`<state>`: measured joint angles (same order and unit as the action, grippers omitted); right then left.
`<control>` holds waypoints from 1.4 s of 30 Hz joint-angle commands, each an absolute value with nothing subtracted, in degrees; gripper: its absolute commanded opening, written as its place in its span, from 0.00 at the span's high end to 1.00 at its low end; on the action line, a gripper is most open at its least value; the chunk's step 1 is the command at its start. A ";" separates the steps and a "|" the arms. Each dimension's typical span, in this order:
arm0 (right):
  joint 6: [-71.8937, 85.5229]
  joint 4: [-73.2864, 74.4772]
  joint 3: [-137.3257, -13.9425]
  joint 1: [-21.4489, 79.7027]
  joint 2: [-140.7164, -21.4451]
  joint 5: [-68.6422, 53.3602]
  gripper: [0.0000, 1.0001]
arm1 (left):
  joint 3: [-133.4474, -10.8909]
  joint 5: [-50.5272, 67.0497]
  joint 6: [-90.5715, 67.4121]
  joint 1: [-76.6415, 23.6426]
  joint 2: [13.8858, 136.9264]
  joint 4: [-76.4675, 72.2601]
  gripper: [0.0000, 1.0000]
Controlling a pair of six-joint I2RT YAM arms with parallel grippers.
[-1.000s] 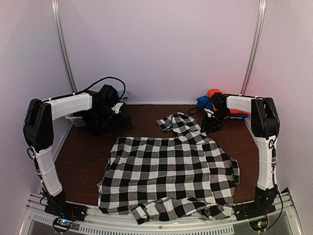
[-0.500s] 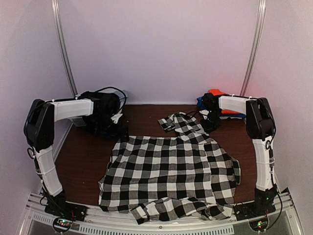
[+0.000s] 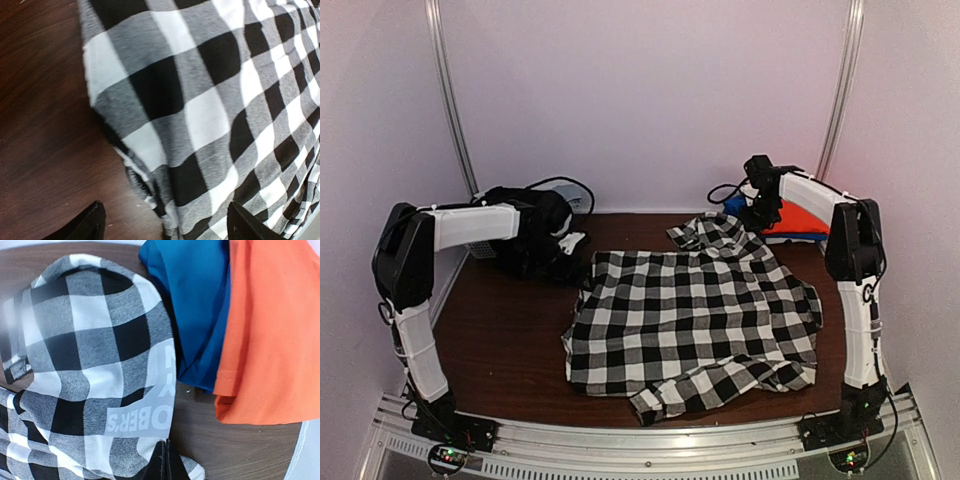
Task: Fold and stack the mixed laundry pile
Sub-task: Smooth out the flattened shirt at the center of the board.
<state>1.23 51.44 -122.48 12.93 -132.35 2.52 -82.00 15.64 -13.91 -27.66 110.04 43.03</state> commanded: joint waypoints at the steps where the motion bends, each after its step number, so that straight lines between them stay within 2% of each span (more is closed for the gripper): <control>1: 0.72 52.10 -119.66 13.97 -134.14 2.10 1.00 | -85.94 18.44 -10.02 -32.04 114.51 38.17 0.20; 8: 0.82 52.99 -119.88 13.39 -134.37 4.39 1.00 | -89.90 12.74 -7.12 -38.83 122.39 41.30 0.25; 15: 2.53 54.66 -117.95 12.80 -131.66 2.18 1.00 | -78.46 1.43 -6.66 -41.44 118.91 50.98 0.33; 20: 5.01 53.66 -105.82 15.42 -124.01 -5.53 1.00 | -67.84 -0.81 -9.51 -41.99 112.58 55.59 0.34; 25: 7.33 49.29 -94.07 18.90 -116.58 -11.73 1.00 | -63.82 2.75 -10.54 -42.01 108.15 56.19 0.33; 28: 7.71 48.40 -98.87 18.24 -118.75 -9.35 1.00 | -64.58 3.27 -9.68 -42.00 108.87 54.77 0.32; 32: 6.01 51.09 -116.40 16.73 -127.83 -5.56 1.00 | -65.13 2.70 -7.05 -41.93 110.36 53.10 0.32; 35: 5.33 53.32 -128.74 15.91 -134.96 -7.91 1.00 | -65.25 1.66 -5.98 -41.66 111.61 52.96 0.31; 38: 6.58 52.43 -129.56 15.36 -137.13 -12.64 1.00 | -66.97 2.71 -5.97 -41.35 111.29 52.91 0.29; 42: 6.17 50.32 -123.35 15.38 -135.58 -17.88 1.00 | -70.48 9.50 -6.66 -40.54 106.36 49.84 0.19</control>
<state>6.02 51.44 -127.37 15.97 -136.11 -13.32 -68.75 2.57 -7.18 -41.85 107.53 53.41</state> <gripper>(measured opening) 0.003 0.771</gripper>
